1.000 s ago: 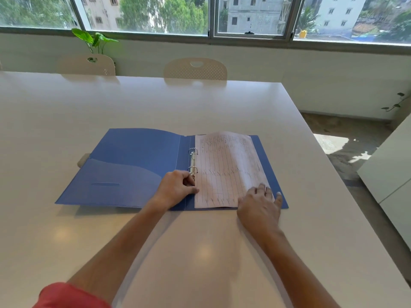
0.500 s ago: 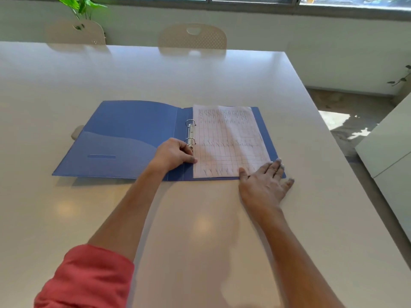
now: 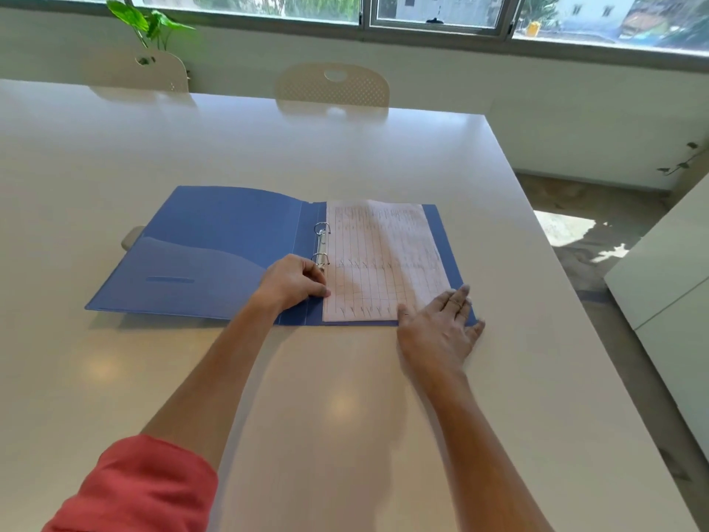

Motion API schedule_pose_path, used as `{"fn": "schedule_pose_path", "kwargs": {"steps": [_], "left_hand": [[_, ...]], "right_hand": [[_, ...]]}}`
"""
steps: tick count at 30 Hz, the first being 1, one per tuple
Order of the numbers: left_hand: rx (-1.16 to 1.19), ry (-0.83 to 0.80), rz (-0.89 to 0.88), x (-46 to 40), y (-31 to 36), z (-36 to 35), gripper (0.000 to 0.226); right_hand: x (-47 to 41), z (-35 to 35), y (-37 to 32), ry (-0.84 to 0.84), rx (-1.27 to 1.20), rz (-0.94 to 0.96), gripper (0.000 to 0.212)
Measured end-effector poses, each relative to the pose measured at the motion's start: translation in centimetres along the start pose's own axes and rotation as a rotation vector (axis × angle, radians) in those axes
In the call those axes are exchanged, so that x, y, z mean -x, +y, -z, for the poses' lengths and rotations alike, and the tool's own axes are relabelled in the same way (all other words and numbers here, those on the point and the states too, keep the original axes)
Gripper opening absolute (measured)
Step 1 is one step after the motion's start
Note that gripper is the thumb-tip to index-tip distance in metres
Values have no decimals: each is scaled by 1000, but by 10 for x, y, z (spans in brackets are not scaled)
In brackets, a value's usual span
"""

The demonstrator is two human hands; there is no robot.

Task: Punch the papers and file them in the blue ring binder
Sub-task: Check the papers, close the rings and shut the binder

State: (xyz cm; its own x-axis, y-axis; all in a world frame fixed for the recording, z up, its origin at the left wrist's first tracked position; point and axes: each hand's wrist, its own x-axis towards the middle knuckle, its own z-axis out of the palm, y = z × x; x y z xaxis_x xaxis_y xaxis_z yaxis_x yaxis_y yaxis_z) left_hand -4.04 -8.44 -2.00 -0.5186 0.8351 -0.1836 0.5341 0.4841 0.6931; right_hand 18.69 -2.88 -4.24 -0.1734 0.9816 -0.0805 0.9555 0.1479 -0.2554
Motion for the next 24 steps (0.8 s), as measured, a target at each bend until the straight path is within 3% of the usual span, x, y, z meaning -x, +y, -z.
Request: {"fn": "schedule_pose_path", "kwargs": {"steps": [4, 10, 14, 16, 18, 21, 24], "left_hand": [[2, 67, -69, 5, -4, -7, 13], [-31, 110, -140, 10, -7, -10, 15], [-44, 103, -155, 12, -7, -7, 14], [-49, 95, -165, 14, -6, -6, 13], [-53, 89, -178, 15, -6, -6, 10], [-42, 94, -192, 15, -7, -7, 9], [-53, 108, -211, 13, -10, -8, 11]], "right_hand": [[-6, 1, 9, 34, -62, -41, 85], [-8, 8, 8, 202, 73, -33, 84], [-12, 18, 3, 166, 39, -98, 81], [-15, 22, 2, 139, -93, -146, 76], [-18, 27, 3, 129, -333, -186, 63], [-17, 34, 4, 159, -700, -176, 24], [-17, 37, 0, 287, -710, -218, 12]]}}
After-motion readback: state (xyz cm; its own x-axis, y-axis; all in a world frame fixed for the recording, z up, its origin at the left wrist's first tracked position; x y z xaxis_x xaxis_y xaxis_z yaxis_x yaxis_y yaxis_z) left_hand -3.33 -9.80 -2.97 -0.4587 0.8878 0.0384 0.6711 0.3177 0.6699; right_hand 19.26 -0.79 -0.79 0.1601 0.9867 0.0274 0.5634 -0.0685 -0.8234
